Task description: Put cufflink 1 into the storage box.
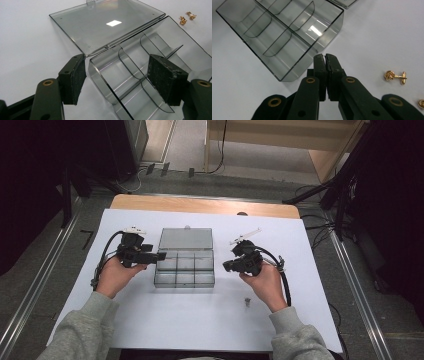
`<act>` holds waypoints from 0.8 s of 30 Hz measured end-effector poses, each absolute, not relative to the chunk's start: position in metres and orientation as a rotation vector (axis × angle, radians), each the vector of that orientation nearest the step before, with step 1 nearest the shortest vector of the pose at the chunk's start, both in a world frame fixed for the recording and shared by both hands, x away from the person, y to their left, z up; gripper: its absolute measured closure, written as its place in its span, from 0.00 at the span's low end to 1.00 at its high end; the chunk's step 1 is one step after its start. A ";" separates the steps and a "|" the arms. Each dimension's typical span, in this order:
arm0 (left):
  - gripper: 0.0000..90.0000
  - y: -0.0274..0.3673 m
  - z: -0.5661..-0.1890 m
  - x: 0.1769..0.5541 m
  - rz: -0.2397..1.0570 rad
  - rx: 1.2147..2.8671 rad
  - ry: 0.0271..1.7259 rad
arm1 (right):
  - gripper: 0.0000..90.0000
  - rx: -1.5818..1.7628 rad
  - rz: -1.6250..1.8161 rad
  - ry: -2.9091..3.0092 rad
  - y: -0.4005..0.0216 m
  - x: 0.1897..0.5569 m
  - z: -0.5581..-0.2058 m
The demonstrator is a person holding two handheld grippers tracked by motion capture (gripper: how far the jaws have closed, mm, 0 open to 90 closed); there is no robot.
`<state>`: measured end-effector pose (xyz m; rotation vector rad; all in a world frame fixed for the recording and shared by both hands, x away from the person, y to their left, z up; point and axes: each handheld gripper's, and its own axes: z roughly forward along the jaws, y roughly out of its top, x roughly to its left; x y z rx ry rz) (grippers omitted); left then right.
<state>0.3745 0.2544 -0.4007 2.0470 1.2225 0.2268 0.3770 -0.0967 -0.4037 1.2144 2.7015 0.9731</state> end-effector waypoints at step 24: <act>0.36 0.258 -0.403 0.371 0.244 2.046 1.231 | 0.99 1.137 1.037 2.736 -0.069 0.372 -0.398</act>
